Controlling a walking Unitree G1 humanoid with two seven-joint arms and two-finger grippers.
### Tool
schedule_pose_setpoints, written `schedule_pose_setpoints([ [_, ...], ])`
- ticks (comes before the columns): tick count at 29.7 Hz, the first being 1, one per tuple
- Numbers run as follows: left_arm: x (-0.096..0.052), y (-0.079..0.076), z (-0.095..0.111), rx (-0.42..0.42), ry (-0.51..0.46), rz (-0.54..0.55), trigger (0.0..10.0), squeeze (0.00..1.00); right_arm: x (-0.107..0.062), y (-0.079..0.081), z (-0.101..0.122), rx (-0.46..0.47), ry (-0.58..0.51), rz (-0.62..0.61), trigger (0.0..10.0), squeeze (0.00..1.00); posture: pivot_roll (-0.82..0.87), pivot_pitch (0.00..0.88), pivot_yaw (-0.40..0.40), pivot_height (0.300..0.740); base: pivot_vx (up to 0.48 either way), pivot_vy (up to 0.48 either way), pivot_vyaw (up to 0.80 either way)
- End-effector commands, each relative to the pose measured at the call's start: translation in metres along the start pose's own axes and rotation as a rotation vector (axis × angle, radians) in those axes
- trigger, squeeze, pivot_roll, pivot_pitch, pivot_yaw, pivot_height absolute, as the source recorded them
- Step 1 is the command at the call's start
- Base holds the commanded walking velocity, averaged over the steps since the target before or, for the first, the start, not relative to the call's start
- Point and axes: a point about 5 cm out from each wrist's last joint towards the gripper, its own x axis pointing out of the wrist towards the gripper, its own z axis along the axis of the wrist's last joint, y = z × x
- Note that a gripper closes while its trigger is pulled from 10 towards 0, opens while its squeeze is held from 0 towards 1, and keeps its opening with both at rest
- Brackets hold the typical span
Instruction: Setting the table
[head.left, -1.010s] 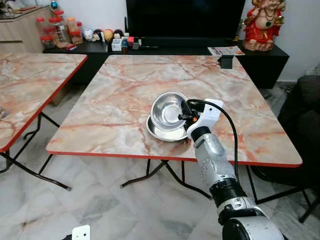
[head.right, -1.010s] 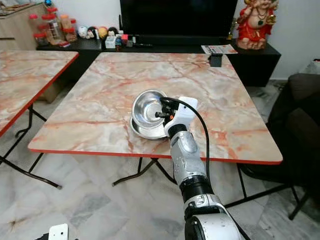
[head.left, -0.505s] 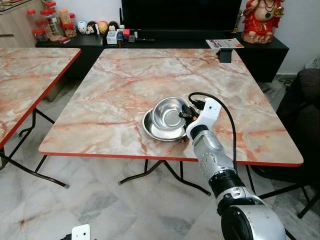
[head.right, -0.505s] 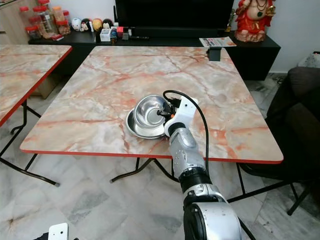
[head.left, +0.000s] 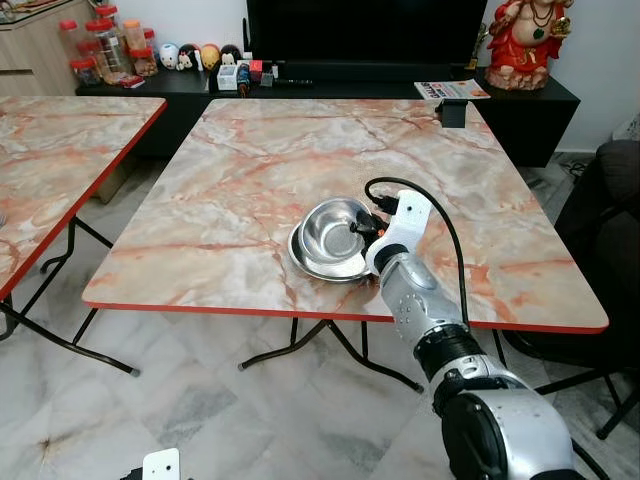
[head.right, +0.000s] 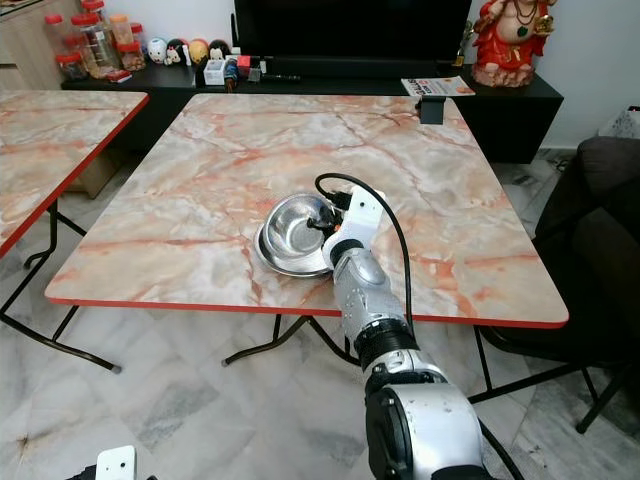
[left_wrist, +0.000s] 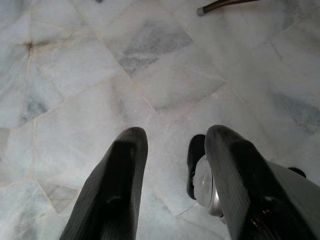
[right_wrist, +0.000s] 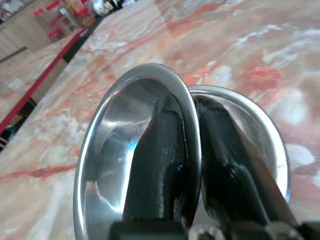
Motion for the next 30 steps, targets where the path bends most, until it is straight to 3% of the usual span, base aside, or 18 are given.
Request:
schedule_pose_setpoints([
  [1, 0.001, 0.003, 0.002, -0.006, -0.001, 0.015, 10.0, 0.00, 0.002, 0.004, 0.007, -0.007, -0.004, 0.001, 10.0, 0.00, 0.02, 0.000, -0.007, 0.732, 0.000, 0.000, 0.00],
  [12, 0.002, 0.002, 0.005, -0.017, -0.017, 0.020, 10.0, 0.00, 0.004, 0.008, 0.015, -0.026, -0.036, 0.018, 10.0, 0.00, 0.02, 0.000, -0.010, 0.732, 0.000, 0.000, 0.00],
  [20, 0.002, 0.003, 0.006, -0.018, -0.022, 0.021, 10.0, 0.00, 0.004, 0.014, 0.023, -0.086, -0.103, 0.076, 10.0, 0.00, 0.02, 0.000, -0.008, 0.732, 0.240, 0.000, 0.21],
  [30, 0.002, 0.003, 0.006, -0.020, -0.023, 0.021, 10.0, 0.00, 0.003, 0.014, 0.024, -0.066, -0.129, 0.087, 10.0, 0.00, 0.02, 0.000, -0.009, 0.732, 0.252, 0.000, 0.06],
])
